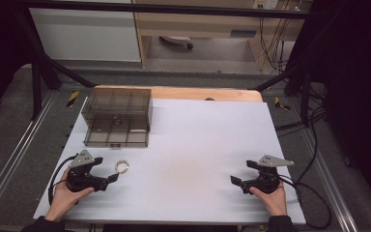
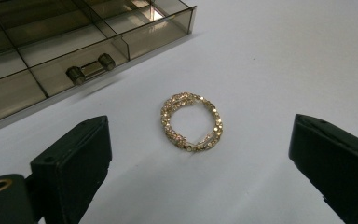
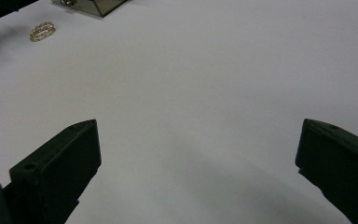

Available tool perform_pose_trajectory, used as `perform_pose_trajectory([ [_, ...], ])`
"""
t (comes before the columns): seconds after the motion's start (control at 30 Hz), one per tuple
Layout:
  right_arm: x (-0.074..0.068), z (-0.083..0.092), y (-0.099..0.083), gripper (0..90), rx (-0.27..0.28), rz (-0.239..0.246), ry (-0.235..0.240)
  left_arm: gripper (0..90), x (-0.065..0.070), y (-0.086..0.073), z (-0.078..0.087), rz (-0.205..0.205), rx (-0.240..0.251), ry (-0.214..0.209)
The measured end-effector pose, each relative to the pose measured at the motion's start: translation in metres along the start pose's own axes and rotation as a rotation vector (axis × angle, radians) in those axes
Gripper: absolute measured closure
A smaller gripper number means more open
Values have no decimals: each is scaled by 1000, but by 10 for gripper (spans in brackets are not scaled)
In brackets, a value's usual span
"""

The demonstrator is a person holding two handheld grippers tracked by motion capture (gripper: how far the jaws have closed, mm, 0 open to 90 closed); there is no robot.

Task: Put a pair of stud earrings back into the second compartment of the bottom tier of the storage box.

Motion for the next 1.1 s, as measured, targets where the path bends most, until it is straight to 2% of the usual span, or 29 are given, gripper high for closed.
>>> perform_pose_trajectory([
  [0.43, 0, 2, 0, 7, -3, -1, 2, 53, 2, 8, 0, -4, -3, -2],
  [0.6, 0, 1, -1, 6, -9, 4, 5, 58, 4, 12, -1, -9, -23, -2],
  [0.8, 1, 2, 0, 6, -6, 2, 7, 61, 3, 20, -2, -12, -30, 14],
  [0.93, 0, 1, 0, 6, -8, 1, 5, 77, -2, 25, -7, -5, -59, 35],
  [1.1, 0, 1, -1, 6, -14, 5, 3, 119, -8, 24, -17, 7, -99, 68],
])
Point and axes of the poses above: each handheld gripper's, and its own axes: z roughly backward along the jaws, y roughly out of its top, x roughly to its right, the point moved 3 cm from there along -z, roughly forward along the jaws, and after that the axes turned 3 degrees about y, right-handed, at the moved point
